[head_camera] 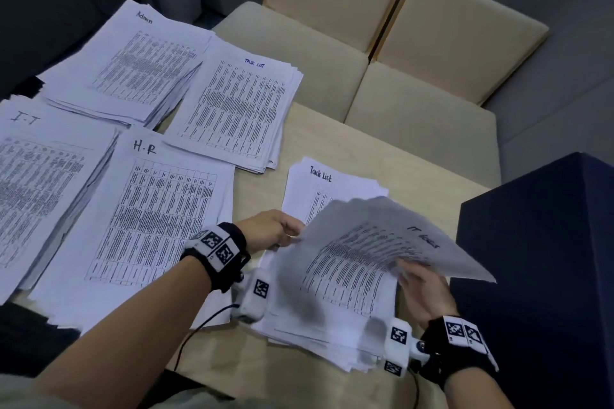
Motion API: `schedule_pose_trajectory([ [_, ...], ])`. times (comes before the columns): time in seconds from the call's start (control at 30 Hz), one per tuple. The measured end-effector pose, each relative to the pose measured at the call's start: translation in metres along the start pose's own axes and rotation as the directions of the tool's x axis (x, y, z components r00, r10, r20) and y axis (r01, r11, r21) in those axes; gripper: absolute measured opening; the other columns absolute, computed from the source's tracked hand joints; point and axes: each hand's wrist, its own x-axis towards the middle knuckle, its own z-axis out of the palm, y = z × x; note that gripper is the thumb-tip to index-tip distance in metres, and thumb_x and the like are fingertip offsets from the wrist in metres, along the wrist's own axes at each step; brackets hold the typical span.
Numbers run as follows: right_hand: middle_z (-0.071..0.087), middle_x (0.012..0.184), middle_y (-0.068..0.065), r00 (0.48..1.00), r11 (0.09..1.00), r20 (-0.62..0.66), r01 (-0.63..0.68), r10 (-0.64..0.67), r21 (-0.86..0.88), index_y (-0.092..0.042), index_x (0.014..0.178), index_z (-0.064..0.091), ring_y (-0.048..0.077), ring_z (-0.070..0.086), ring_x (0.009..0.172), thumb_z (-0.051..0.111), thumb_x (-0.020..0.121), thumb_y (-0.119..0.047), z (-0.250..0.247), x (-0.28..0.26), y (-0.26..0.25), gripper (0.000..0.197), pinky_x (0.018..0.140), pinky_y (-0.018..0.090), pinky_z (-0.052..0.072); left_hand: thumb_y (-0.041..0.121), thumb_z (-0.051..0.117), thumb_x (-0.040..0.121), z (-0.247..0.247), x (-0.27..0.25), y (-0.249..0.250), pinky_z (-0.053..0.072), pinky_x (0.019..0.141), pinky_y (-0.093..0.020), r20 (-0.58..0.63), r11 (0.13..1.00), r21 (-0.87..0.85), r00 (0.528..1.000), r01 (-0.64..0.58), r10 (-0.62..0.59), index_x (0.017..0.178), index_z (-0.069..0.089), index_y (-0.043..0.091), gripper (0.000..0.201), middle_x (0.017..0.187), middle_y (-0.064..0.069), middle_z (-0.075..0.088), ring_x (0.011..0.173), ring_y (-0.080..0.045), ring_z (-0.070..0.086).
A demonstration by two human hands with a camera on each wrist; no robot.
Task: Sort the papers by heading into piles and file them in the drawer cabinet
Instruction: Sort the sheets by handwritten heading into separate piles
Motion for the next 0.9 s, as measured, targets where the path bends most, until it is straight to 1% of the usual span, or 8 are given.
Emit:
schedule_pose_trajectory([
  [0.07,0.067,0.091,0.013,1.000,1.000,-0.001,0.010,-0.010,-0.024,-0.006,0.089,0.067,0.034,0.060,0.097,0.054,0.083,0.018,-0.001,0.001,0.001,0.028,0.107,0.051,0.039,-0.022,0.037,0.077,0.003,-0.003,0.007,0.036,0.054,-0.019,-0.009,1.000,0.007,1.000,0.015,-0.015,0.071,0.076,0.018,0.056,0.062,0.009,0.067,0.054,-0.005,0.052],
  [0.17,0.072,0.104,0.012,0.998,0.998,-0.029,0.052,-0.053,-0.027,-0.009,0.093,0.075,0.035,0.062,0.110,0.075,0.073,0.003,0.001,-0.001,-0.006,0.023,0.106,0.052,0.043,-0.021,0.042,0.069,0.004,-0.008,0.016,0.046,0.064,-0.020,-0.003,0.999,-0.010,0.999,-0.046,0.046,0.091,0.075,0.009,0.050,0.074,0.005,0.073,0.068,-0.004,0.063],
  [0.23,0.071,0.117,0.013,0.993,0.994,-0.045,0.107,-0.109,-0.035,-0.011,0.109,0.071,0.034,0.064,0.115,0.086,0.064,-0.007,0.007,-0.006,-0.013,0.048,0.105,0.056,0.044,-0.017,0.051,0.063,0.006,-0.009,0.019,0.048,0.071,-0.028,0.040,0.996,-0.019,0.995,-0.091,0.091,0.100,0.071,0.012,0.051,0.091,-0.008,0.073,0.084,-0.017,0.065],
  [0.33,0.073,0.110,0.009,0.926,0.918,-0.071,0.353,-0.370,-0.183,-0.006,0.122,0.060,0.028,0.068,0.109,0.074,0.079,0.003,0.033,-0.032,-0.046,0.046,0.093,0.037,0.056,0.000,0.067,0.083,0.020,-0.014,0.040,0.055,0.069,-0.028,-0.108,0.973,-0.044,0.969,-0.228,0.222,0.103,0.067,0.012,0.023,0.091,0.000,0.071,0.083,-0.016,0.067],
  [0.47,0.067,0.111,-0.004,0.699,0.675,0.026,0.699,-0.715,-0.237,-0.008,0.129,0.042,0.008,0.067,0.105,0.064,0.092,-0.005,0.071,-0.071,-0.096,0.043,0.089,0.020,0.054,0.021,0.062,0.095,0.032,-0.029,0.094,0.055,0.077,-0.021,-0.463,0.822,-0.139,0.770,-0.553,0.440,0.113,0.066,0.007,0.023,0.097,0.005,0.073,0.090,-0.007,0.070],
  [0.6,0.060,0.104,-0.007,0.553,0.528,0.013,0.802,-0.833,-0.280,0.006,0.124,0.050,0.000,0.058,0.096,0.050,0.103,-0.012,0.096,-0.081,-0.099,0.028,0.087,0.018,0.048,0.016,0.052,0.101,0.038,-0.040,0.127,0.055,0.079,-0.026,-0.564,0.702,-0.070,0.609,-0.709,0.558,0.111,0.062,0.006,0.018,0.097,0.005,0.070,0.092,-0.010,0.068],
  [0.73,0.065,0.118,0.003,0.639,0.608,0.028,0.743,-0.768,-0.280,0.003,0.130,0.051,0.002,0.061,0.108,0.056,0.100,-0.015,0.098,-0.066,-0.068,0.035,0.097,0.023,0.049,0.019,0.057,0.096,0.037,-0.030,0.107,0.055,0.073,-0.038,-0.586,0.775,0.102,0.593,-0.623,0.553,0.111,0.053,0.012,0.018,0.099,-0.008,0.064,0.086,-0.025,0.064],
  [0.9,0.063,0.090,-0.004,0.809,0.678,0.118,0.553,-0.576,-0.484,-0.013,0.107,0.060,0.003,0.058,0.080,0.053,0.101,-0.025,0.090,-0.034,-0.029,0.015,0.064,0.013,0.042,0.022,0.050,0.100,0.036,0.000,0.041,0.056,0.071,-0.050,-0.573,0.917,0.277,0.716,-0.287,0.397,0.108,0.055,0.013,0.013,0.092,-0.010,0.067,0.081,-0.030,0.065],
])
